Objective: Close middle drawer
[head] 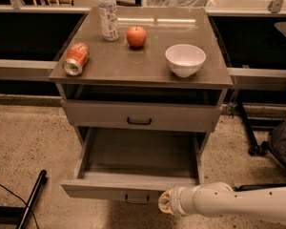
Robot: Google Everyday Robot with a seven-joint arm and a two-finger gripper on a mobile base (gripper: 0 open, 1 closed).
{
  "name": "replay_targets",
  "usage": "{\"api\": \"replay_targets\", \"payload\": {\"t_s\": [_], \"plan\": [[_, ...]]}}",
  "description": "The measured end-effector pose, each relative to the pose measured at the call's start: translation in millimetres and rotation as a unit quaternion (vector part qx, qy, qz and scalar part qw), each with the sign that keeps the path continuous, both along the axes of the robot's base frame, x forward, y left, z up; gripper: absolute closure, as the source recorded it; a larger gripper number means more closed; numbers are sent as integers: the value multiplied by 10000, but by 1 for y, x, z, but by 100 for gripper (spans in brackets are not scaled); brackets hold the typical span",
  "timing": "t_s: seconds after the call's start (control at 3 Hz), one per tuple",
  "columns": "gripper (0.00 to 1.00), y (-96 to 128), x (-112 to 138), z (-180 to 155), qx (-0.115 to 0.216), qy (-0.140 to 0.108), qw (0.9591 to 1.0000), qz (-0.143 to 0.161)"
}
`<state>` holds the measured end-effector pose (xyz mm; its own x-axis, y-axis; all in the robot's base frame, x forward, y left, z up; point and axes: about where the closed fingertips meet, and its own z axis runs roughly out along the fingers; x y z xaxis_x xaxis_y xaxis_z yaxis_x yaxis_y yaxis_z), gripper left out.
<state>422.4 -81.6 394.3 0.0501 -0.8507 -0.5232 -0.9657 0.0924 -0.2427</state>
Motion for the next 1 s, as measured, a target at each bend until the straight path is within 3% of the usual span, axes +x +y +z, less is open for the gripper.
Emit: {"api": "replay_targets", "payload": {"t_s": [0.33,0.67,1.0], "plan": [[47,0,0,0,0,0,10000,0],[16,0,0,0,0,0,10000,0],[0,0,0,0,0,0,10000,1]]}}
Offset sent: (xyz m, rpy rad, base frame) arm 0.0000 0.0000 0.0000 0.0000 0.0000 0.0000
